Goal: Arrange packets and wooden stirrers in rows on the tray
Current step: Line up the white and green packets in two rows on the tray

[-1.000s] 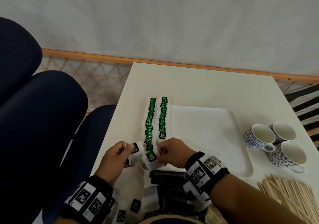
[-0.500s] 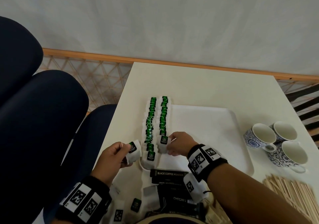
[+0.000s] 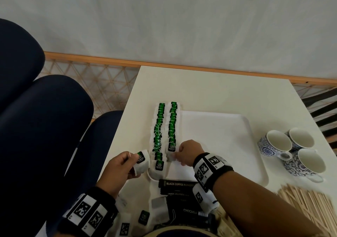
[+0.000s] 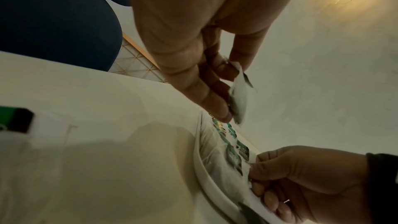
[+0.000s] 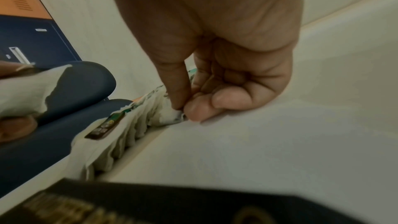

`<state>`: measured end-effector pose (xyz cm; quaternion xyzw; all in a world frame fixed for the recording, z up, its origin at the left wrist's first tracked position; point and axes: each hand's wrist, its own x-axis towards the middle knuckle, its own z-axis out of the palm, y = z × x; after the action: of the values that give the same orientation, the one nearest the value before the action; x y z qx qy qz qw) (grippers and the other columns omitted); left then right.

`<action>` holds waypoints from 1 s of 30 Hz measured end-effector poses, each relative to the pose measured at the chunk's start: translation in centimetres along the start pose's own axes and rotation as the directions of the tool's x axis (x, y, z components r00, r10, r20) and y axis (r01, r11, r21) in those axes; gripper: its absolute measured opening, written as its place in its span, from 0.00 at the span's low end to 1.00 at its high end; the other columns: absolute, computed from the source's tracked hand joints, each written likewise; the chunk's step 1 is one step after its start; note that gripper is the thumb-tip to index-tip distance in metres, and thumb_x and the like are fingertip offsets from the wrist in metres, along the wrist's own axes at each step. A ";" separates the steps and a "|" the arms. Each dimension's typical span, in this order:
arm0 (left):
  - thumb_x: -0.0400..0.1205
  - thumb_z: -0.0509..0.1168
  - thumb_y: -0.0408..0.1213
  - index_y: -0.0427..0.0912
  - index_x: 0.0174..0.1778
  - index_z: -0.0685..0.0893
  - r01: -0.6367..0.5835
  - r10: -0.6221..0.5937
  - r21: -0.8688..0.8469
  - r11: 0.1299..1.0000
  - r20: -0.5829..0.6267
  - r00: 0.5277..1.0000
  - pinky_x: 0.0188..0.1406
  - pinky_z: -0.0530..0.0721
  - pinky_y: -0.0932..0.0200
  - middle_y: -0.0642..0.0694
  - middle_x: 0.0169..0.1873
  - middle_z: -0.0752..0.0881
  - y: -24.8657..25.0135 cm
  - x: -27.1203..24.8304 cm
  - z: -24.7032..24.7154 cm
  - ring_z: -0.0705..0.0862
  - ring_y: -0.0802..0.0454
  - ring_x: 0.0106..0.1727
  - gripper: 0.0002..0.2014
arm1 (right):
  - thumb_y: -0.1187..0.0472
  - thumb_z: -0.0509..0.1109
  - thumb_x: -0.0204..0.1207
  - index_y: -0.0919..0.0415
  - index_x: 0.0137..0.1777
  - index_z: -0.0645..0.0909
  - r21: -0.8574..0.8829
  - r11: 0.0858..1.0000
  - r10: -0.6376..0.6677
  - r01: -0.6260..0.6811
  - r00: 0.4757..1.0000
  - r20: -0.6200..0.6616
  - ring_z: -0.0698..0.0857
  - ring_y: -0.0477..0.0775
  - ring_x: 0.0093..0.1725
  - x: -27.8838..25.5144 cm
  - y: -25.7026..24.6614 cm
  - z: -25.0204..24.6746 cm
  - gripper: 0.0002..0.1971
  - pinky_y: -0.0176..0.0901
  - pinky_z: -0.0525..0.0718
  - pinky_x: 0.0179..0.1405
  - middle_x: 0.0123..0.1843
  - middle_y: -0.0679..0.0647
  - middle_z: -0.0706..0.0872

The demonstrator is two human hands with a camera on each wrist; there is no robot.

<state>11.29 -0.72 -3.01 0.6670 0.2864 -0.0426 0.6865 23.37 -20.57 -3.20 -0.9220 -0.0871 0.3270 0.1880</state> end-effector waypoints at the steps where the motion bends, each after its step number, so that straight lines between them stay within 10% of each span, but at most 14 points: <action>1: 0.84 0.64 0.35 0.35 0.32 0.75 0.001 -0.001 0.003 1.000 0.002 1.000 0.43 0.87 0.45 0.37 0.39 0.85 0.0 0.0 0.0 0.85 0.38 0.45 0.14 | 0.52 0.65 0.80 0.66 0.46 0.87 -0.017 1.000 0.001 -0.001 1.000 0.005 0.89 0.55 0.48 0.1 0.0 0.1 0.16 0.46 0.87 0.54 0.48 0.59 0.92; 7: 0.84 0.63 0.35 0.34 0.35 0.75 -0.007 0.006 0.032 0.999 0.038 0.999 0.40 0.88 0.50 0.35 0.40 0.84 0.2 -0.1 0.1 0.83 0.40 0.43 0.13 | 0.47 0.74 0.74 0.60 0.51 0.72 0.167 0.986 0.005 0.021 0.988 -0.155 0.78 0.50 0.39 -0.7 0.1 0.4 0.19 0.36 0.72 0.29 0.41 0.49 0.79; 13: 0.85 0.62 0.39 0.39 0.36 0.80 -0.069 0.048 0.136 0.988 0.156 0.987 0.39 0.86 0.54 0.42 0.34 0.83 1.0 -0.4 0.9 0.83 0.47 0.37 0.13 | 0.38 0.70 0.74 0.49 0.50 0.80 0.336 0.875 -0.349 0.349 0.935 -0.062 0.82 0.41 0.43 -2.8 -1.7 0.2 0.15 0.40 0.83 0.48 0.45 0.43 0.85; 18: 0.85 0.63 0.35 0.38 0.38 0.81 -0.121 0.075 0.201 0.972 0.222 0.972 0.37 0.85 0.57 0.51 0.27 0.83 1.3 -0.7 1.9 0.83 0.56 0.32 0.10 | 0.49 0.76 0.73 0.57 0.35 0.81 0.171 0.886 -0.435 0.432 0.900 -0.018 0.74 0.42 0.31 -2.9 -1.6 0.7 0.14 0.33 0.70 0.32 0.31 0.46 0.77; 30: 0.85 0.62 0.34 0.35 0.44 0.84 -0.069 0.050 0.177 0.982 0.106 0.993 0.39 0.85 0.53 0.41 0.36 0.90 0.6 -0.6 0.1 0.89 0.44 0.39 0.08 | 0.49 0.71 0.78 0.57 0.27 0.66 0.015 0.997 -0.069 0.071 0.994 -0.079 0.69 0.45 0.28 0.0 1.7 0.8 0.23 0.36 0.65 0.25 0.28 0.50 0.71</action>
<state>11.08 -0.94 -2.21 0.7316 0.2261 -0.0814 0.6380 22.90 -21.90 -4.49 -0.9289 -0.1090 0.2844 0.2108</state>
